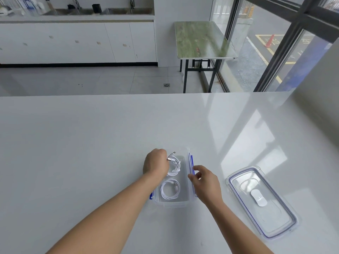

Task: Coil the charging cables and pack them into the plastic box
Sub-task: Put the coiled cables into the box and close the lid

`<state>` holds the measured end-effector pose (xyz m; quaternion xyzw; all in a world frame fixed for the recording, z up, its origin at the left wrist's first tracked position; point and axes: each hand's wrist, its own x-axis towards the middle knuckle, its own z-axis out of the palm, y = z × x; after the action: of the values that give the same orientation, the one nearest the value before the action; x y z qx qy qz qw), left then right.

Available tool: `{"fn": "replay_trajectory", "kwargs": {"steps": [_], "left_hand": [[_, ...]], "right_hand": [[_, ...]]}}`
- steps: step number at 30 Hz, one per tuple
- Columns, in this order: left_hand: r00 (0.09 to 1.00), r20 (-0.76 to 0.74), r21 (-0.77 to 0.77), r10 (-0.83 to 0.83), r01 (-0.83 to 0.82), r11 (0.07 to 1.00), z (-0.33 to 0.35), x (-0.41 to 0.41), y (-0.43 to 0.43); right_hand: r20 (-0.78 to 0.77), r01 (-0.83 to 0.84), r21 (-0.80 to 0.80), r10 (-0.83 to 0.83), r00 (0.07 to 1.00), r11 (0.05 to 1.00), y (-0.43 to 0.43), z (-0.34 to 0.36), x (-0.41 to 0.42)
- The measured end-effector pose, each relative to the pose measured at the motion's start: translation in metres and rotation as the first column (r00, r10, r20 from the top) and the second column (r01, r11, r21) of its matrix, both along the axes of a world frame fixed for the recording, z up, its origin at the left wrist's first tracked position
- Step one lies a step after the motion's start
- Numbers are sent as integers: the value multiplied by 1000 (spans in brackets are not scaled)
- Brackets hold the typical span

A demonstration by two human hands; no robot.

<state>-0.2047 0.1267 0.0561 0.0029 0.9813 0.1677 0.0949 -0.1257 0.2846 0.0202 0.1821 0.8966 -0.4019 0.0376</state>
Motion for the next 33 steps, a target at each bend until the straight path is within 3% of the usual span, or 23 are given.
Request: {"fn": "replay_trajectory", "kwargs": {"steps": [7, 19, 22, 26, 29, 33], "left_hand": [[989, 47, -252, -140, 147, 956, -9, -13, 19], [977, 69, -326, -202, 214, 921, -23, -10, 21], [977, 16, -267, -211, 207, 941, -19, -4, 16], [977, -138, -79, -162, 153, 985, -20, 6, -6], [963, -266, 56, -39, 56, 997, -19, 21, -27], [978, -112, 212, 174, -147, 966, -23, 43, -46]], "right_hand": [[-13, 13, 5, -13, 1000, 1000, -1, -4, 1], [-18, 10, 6, -9, 1000, 1000, 0, -5, 3], [-16, 9, 3, -9, 1000, 1000, -1, -4, 3], [-15, 9, 5, -9, 1000, 1000, -1, -3, 3], [-9, 4, 1, -4, 1000, 1000, -1, -1, 3], [13, -8, -2, 8, 1000, 1000, 0, 3, 2]]}}
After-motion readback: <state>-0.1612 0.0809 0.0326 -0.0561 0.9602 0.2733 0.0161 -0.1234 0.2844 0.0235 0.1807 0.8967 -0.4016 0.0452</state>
